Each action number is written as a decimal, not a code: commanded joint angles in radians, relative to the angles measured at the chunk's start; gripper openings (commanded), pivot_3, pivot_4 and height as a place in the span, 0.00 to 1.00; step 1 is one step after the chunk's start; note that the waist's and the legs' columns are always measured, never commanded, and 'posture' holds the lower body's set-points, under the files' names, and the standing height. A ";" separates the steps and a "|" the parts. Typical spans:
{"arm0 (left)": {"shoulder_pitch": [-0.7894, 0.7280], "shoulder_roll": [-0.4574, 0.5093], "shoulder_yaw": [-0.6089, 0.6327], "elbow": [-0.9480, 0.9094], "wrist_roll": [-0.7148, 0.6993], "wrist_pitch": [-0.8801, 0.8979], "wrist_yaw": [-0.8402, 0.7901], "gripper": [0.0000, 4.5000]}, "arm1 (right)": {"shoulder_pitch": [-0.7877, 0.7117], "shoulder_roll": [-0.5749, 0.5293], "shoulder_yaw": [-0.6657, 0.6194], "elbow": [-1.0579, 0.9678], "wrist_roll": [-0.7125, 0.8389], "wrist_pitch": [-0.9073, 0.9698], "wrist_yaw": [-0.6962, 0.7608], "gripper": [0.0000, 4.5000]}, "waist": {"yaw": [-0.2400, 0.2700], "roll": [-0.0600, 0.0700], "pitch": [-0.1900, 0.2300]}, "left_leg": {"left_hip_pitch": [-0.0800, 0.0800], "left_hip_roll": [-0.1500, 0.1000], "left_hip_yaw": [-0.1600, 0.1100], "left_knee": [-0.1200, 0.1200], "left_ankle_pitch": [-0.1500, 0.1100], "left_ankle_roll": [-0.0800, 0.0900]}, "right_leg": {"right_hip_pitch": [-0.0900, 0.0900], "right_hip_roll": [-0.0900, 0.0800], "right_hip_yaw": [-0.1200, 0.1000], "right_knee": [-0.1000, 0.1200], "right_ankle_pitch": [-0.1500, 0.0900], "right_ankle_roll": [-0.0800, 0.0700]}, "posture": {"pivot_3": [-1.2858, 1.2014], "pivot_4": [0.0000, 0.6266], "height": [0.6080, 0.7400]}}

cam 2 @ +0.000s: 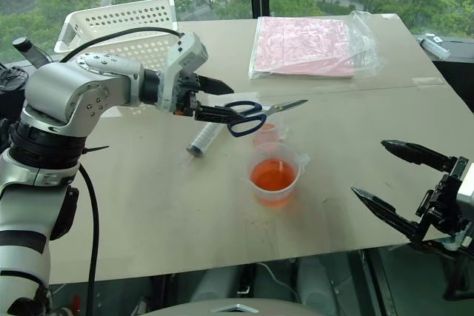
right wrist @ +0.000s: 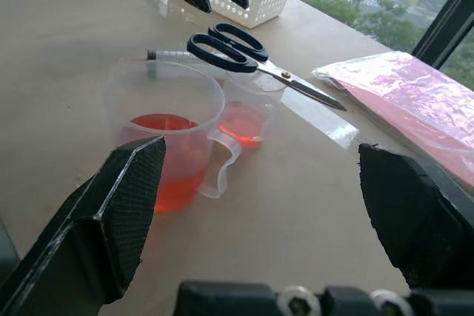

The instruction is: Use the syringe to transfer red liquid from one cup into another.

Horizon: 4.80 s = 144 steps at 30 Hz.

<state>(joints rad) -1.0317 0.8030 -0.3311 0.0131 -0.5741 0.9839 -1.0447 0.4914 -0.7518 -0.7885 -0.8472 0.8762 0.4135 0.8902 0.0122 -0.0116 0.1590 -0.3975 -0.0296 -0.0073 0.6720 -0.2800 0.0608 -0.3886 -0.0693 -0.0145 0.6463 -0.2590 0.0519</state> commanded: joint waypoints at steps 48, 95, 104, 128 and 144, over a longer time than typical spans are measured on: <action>-0.059 -0.149 -0.052 0.183 0.371 -0.219 -0.206 0.27 | 0.035 0.027 0.053 -0.129 -0.009 -0.054 -0.134 1.00 | 0.002 0.000 0.000 | 0.000 0.000 -0.001 0.013 -0.003 0.004 | 0.000 -0.001 0.000 0.014 0.000 0.000 | 0.52 0.24 1.00; -0.170 -0.125 -0.118 0.279 0.403 -0.311 -0.384 0.51 | 0.058 0.066 0.103 -0.143 -0.025 -0.094 -0.143 1.00 | 0.002 -0.004 0.003 | -0.002 0.000 0.001 0.014 -0.003 0.005 | -0.003 0.000 0.001 0.016 0.000 0.001 | 0.52 0.24 1.00; -0.181 -0.172 -0.141 0.357 0.486 -0.383 -0.409 0.51 | 0.080 0.072 0.100 -0.155 -0.026 -0.102 -0.152 1.00 | 0.001 -0.004 0.003 | -0.002 0.000 0.000 0.014 -0.003 0.005 | -0.003 0.000 0.001 0.016 0.000 0.001 | 0.52 0.24 1.00; -0.206 -0.173 -0.017 0.366 0.478 -0.348 -0.418 0.19 | 0.075 0.058 0.098 -0.164 -0.003 -0.095 -0.173 1.00 | 0.001 -0.004 0.003 | -0.003 0.000 0.000 0.014 -0.003 0.005 | -0.004 0.000 0.001 0.016 0.000 0.001 | 0.52 0.24 1.00; 0.410 0.111 0.535 0.049 0.361 -0.059 -0.034 0.19 | -0.117 -0.026 0.229 -0.120 0.057 -0.069 -0.175 1.00 | -0.015 -0.005 0.004 | -0.001 0.001 0.000 0.013 -0.002 0.004 | -0.005 -0.002 0.003 0.017 0.000 0.000 | 0.52 0.24 1.00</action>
<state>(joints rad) -0.6325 0.8924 0.1288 0.1365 -0.1968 0.9370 -1.1241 0.3927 -0.7677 -0.5721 -0.9594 0.9126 0.3466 0.7167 -0.0032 -0.0161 0.1629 -0.3994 -0.0287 -0.0074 0.6852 -0.2819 0.0641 -0.3931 -0.0720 -0.0125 0.6630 -0.2593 0.0523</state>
